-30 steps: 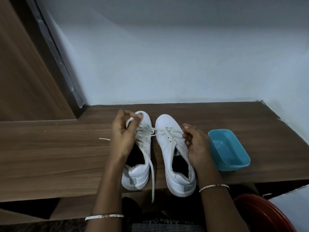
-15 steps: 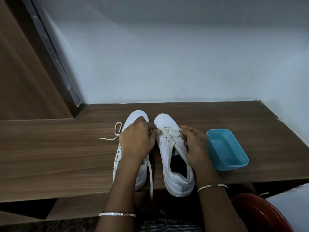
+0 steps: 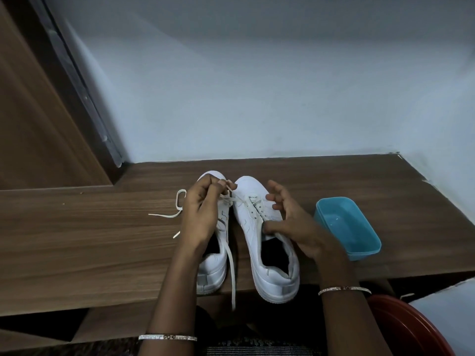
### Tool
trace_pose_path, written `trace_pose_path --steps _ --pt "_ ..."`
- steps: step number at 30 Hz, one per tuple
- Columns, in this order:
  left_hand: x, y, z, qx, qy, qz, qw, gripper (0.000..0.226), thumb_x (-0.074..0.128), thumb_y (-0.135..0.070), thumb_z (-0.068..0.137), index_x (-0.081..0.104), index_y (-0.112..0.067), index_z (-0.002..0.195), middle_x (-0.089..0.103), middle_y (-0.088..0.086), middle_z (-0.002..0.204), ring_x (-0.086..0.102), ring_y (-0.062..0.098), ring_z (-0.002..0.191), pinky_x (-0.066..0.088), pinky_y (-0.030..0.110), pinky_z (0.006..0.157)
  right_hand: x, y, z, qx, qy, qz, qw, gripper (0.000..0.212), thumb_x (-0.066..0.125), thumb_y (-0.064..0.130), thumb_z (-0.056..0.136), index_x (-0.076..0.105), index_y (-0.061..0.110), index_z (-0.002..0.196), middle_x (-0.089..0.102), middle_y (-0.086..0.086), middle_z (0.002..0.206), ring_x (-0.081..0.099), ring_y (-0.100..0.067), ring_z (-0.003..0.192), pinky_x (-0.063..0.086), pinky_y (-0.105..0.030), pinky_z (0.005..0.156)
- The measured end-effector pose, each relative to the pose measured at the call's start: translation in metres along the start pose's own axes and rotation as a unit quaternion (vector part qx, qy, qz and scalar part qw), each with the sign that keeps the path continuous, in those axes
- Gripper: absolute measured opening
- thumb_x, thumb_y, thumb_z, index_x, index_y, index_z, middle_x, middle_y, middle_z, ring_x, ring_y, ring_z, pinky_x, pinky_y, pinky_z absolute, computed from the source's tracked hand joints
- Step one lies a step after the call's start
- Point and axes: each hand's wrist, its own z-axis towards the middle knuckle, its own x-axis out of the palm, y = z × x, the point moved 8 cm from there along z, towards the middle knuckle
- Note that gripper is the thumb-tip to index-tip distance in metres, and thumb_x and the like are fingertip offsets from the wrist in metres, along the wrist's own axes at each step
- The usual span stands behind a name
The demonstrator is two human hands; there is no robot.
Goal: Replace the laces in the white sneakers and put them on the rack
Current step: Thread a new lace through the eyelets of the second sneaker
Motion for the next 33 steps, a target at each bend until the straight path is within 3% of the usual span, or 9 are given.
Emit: trace_pose_path --steps 3,7,9,14,18,21,26,30,33 --pt "0.002 0.001 0.001 -0.006 -0.011 -0.013 1.0 0.027 0.048 -0.009 0.1 0.057 -0.006 0.075 0.067 0.024 0.089 0.07 0.023 0.092 0.05 0.028 0.083 0.0 0.003 0.0 -0.013 -0.028 -0.097 0.995 0.096 0.086 0.032 0.066 0.032 0.054 0.142 0.046 0.013 0.136 0.044 -0.006 0.123 0.042 -0.032 0.101" --pt "0.006 0.005 0.0 -0.019 -0.013 -0.029 0.999 0.026 0.052 -0.017 0.101 0.058 -0.008 0.077 0.067 0.012 0.075 0.069 0.035 0.087 0.051 0.047 0.087 -0.013 0.013 0.0 -0.047 -0.199 -0.114 0.972 0.042 0.074 0.018 0.084 0.065 0.027 0.124 0.066 0.008 0.114 0.059 -0.004 0.097 0.052 -0.028 0.088" --pt "0.005 0.007 -0.001 -0.018 -0.025 -0.002 1.0 0.027 0.054 -0.023 0.1 0.058 -0.01 0.076 0.068 0.011 0.073 0.068 0.038 0.084 0.052 0.053 0.088 -0.015 0.014 -0.001 -0.05 -0.242 -0.121 0.961 0.029 0.067 0.01 0.087 0.073 0.023 0.113 0.072 0.007 0.108 0.063 -0.005 0.093 0.054 -0.027 0.086" --pt "0.005 0.006 -0.008 0.01 -0.089 0.121 0.989 0.032 0.058 -0.038 0.095 0.06 -0.014 0.075 0.068 0.001 0.063 0.066 0.023 0.065 0.054 0.044 0.07 -0.017 0.02 -0.006 -0.07 -0.32 -0.136 0.935 0.035 0.058 0.0 0.085 0.076 0.016 0.11 0.075 0.003 0.106 0.067 -0.013 0.099 0.052 -0.025 0.088" --pt "0.01 0.004 -0.014 0.006 -0.122 0.268 0.956 0.028 0.058 -0.032 0.095 0.054 -0.012 0.077 0.057 -0.006 0.061 0.054 0.018 0.061 0.037 0.035 0.061 -0.017 0.02 -0.005 -0.082 -0.313 -0.13 0.937 0.044 0.054 -0.002 0.078 0.076 0.023 0.107 0.073 0.007 0.106 0.066 -0.013 0.098 0.053 -0.031 0.09" --pt "0.018 0.001 -0.017 -0.001 -0.121 0.39 0.913 0.015 0.058 -0.024 0.094 0.048 -0.013 0.094 0.058 -0.005 0.08 0.051 0.022 0.074 0.027 0.032 0.065 -0.014 0.02 -0.001 -0.095 -0.282 -0.135 0.945 0.049 0.051 -0.004 0.073 0.076 0.028 0.102 0.072 0.013 0.104 0.065 -0.009 0.098 0.052 -0.028 0.088" --pt "0.031 -0.001 -0.017 0.034 -0.114 0.494 0.861 0.047 0.055 -0.001 0.085 0.041 -0.012 0.128 0.049 0.011 0.113 0.059 0.034 0.081 0.033 0.034 0.06 -0.015 0.016 0.001 -0.091 -0.278 -0.126 0.948 0.044 0.055 0.0 0.073 0.075 0.029 0.099 0.07 0.013 0.094 0.055 -0.001 0.077 0.041 -0.019 0.071" --pt "0.035 -0.01 -0.018 0.087 -0.134 0.583 0.797 0.031 0.063 0.004 0.073 0.069 -0.015 0.098 0.053 0.012 0.119 0.051 0.033 0.097 0.036 0.034 0.063 -0.014 0.014 0.003 -0.086 -0.27 -0.123 0.951 0.038 0.058 0.004 0.076 0.074 0.031 0.098 0.07 0.012 0.095 0.055 -0.002 0.077 0.039 -0.018 0.069" --pt "0.046 -0.006 -0.013 0.125 -0.103 0.62 0.767 0.016 0.074 -0.012 0.07 0.074 -0.022 0.082 0.064 0.003 0.102 0.053 0.028 0.094 0.031 0.038 0.073 -0.013 0.017 0.003 -0.095 -0.261 -0.124 0.953 0.036 0.058 0.004 0.077 0.073 0.03 0.098 0.069 0.013 0.1 0.061 -0.003 0.089 0.044 -0.02 0.075"
